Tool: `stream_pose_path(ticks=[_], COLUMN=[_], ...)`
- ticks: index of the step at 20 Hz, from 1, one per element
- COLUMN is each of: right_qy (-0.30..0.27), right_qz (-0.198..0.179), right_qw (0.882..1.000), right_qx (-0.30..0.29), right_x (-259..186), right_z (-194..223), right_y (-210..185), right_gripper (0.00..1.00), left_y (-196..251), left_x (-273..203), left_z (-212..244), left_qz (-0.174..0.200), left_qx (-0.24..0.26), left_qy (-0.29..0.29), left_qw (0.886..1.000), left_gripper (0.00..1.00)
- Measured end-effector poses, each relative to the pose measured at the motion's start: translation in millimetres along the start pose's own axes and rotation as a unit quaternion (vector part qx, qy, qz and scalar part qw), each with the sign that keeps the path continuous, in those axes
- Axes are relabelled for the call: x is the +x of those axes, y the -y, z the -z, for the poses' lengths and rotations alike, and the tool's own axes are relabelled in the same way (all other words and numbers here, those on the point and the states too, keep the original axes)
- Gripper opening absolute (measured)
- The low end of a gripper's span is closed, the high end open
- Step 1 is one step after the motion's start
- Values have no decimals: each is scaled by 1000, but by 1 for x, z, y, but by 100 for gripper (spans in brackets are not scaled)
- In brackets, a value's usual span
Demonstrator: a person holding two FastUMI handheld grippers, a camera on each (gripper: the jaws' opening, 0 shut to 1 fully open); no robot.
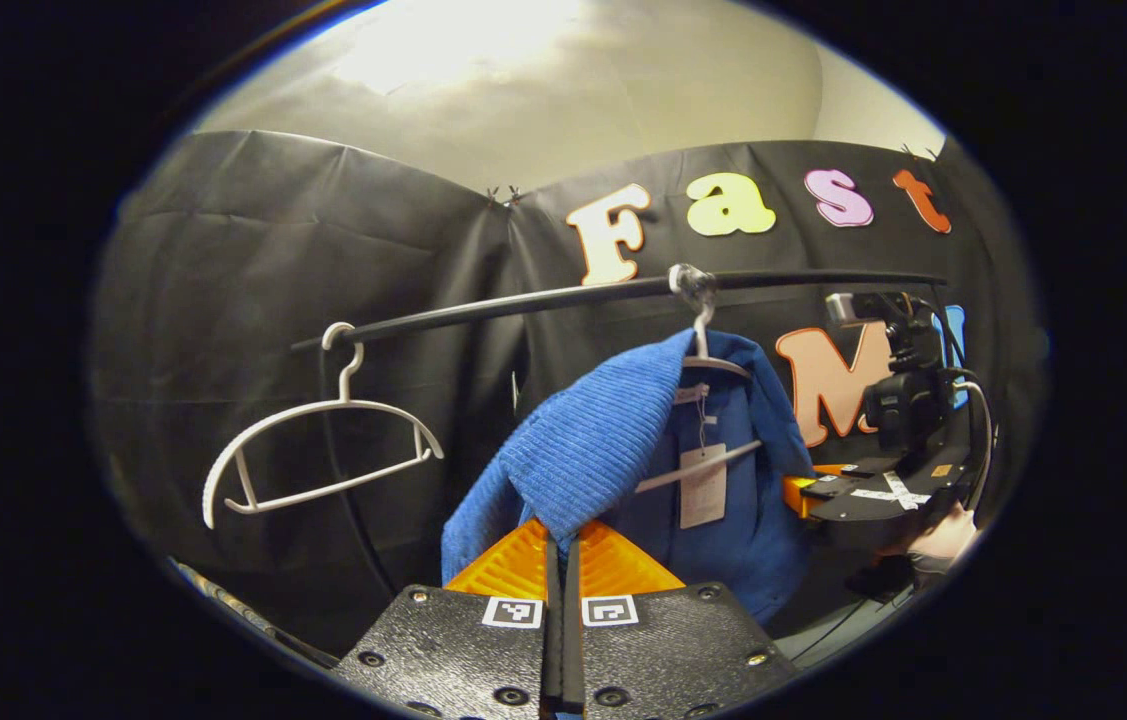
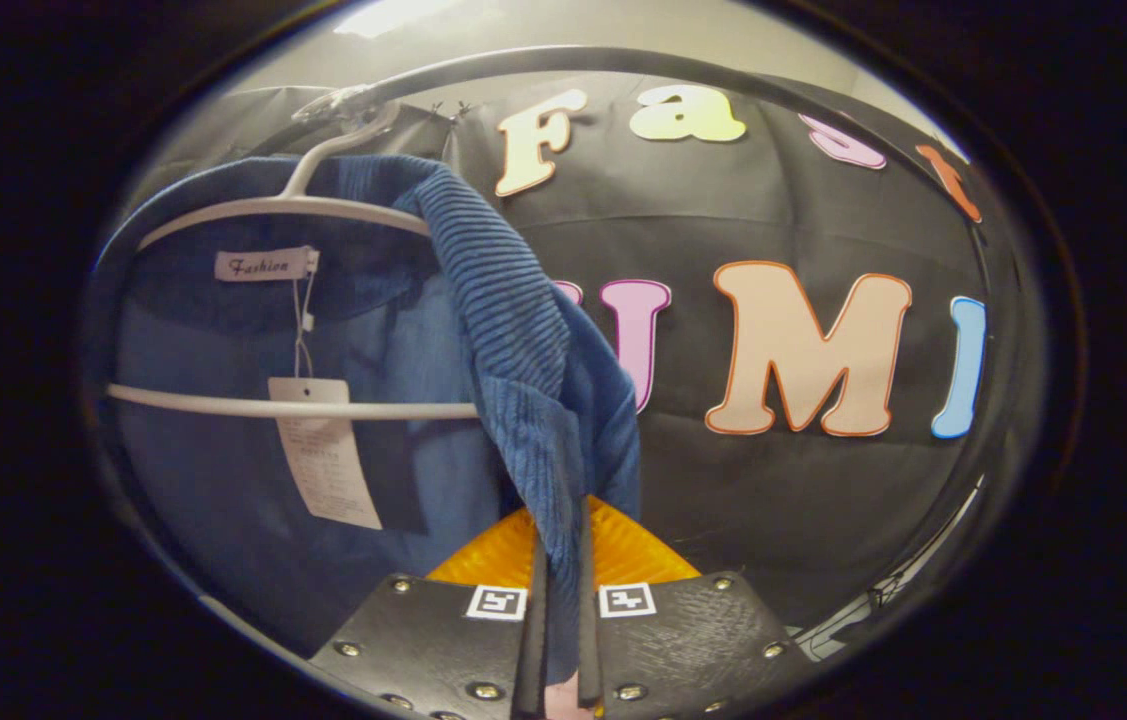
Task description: Grasp the clothes on the hanger with both hands and then place them into the laundry hamper below.
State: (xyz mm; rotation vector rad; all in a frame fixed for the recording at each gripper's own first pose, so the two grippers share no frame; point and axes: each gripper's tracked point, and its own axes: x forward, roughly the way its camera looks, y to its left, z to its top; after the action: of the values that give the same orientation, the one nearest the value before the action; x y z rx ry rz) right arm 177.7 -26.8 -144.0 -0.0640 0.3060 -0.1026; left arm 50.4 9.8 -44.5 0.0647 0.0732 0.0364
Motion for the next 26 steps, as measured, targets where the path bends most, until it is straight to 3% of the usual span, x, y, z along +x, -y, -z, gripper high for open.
stream_pose_path(ticks=[15, 26], right_qy=[45, 77], right_qz=[45, 53], right_qw=[998, 995], right_qx=[26, 29], right_x=[13, 26], right_z=[-45, -73], right_y=[58, 73], right_gripper=[12, 12], left_y=[-24, -29], left_x=[-3, -2], left_z=[-49, -73], left_qz=[-12, 39], left_qx=[-4, -32], left_qy=[35, 37], left_qw=[999, 998], left_gripper=[0, 0])
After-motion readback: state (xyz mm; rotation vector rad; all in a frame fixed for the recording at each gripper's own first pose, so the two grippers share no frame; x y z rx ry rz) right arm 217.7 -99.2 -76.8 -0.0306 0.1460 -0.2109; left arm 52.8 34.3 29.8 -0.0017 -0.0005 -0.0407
